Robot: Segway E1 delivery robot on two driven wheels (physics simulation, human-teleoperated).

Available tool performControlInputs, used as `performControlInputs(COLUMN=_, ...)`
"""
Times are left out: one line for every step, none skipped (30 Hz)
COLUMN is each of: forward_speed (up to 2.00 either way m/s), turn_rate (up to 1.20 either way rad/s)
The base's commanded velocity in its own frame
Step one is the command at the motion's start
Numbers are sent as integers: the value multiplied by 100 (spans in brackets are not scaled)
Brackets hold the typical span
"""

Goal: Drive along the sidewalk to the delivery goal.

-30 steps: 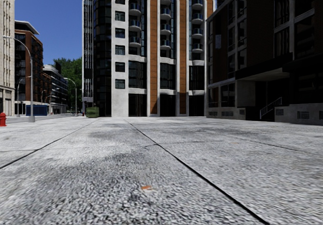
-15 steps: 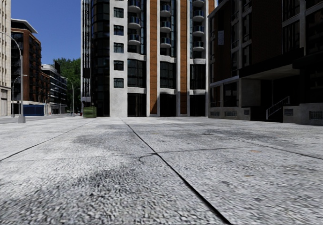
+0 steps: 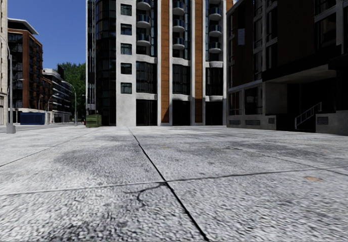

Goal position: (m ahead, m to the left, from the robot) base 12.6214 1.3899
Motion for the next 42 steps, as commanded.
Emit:
performControlInputs(forward_speed=200, turn_rate=0)
performControlInputs(forward_speed=200, turn_rate=0)
performControlInputs(forward_speed=200, turn_rate=0)
performControlInputs(forward_speed=200, turn_rate=0)
performControlInputs(forward_speed=200, turn_rate=0)
performControlInputs(forward_speed=200, turn_rate=0)
performControlInputs(forward_speed=200, turn_rate=0)
performControlInputs(forward_speed=200, turn_rate=0)
performControlInputs(forward_speed=200, turn_rate=0)
performControlInputs(forward_speed=200, turn_rate=0)
performControlInputs(forward_speed=200, turn_rate=0)
performControlInputs(forward_speed=200, turn_rate=0)
performControlInputs(forward_speed=200, turn_rate=0)
performControlInputs(forward_speed=200, turn_rate=0)
performControlInputs(forward_speed=200, turn_rate=0)
performControlInputs(forward_speed=200, turn_rate=0)
performControlInputs(forward_speed=200, turn_rate=0)
performControlInputs(forward_speed=200, turn_rate=0)
performControlInputs(forward_speed=200, turn_rate=0)
performControlInputs(forward_speed=200, turn_rate=0)
performControlInputs(forward_speed=200, turn_rate=0)
performControlInputs(forward_speed=200, turn_rate=0)
performControlInputs(forward_speed=200, turn_rate=0)
performControlInputs(forward_speed=200, turn_rate=0)
performControlInputs(forward_speed=200, turn_rate=0)
performControlInputs(forward_speed=200, turn_rate=0)
performControlInputs(forward_speed=200, turn_rate=0)
performControlInputs(forward_speed=200, turn_rate=0)
performControlInputs(forward_speed=200, turn_rate=0)
performControlInputs(forward_speed=200, turn_rate=0)
performControlInputs(forward_speed=200, turn_rate=0)
performControlInputs(forward_speed=200, turn_rate=0)
performControlInputs(forward_speed=200, turn_rate=0)
performControlInputs(forward_speed=200, turn_rate=0)
performControlInputs(forward_speed=200, turn_rate=0)
performControlInputs(forward_speed=200, turn_rate=0)
performControlInputs(forward_speed=200, turn_rate=0)
performControlInputs(forward_speed=200, turn_rate=0)
performControlInputs(forward_speed=200, turn_rate=0)
performControlInputs(forward_speed=200, turn_rate=0)
performControlInputs(forward_speed=200, turn_rate=0)
performControlInputs(forward_speed=200, turn_rate=0)
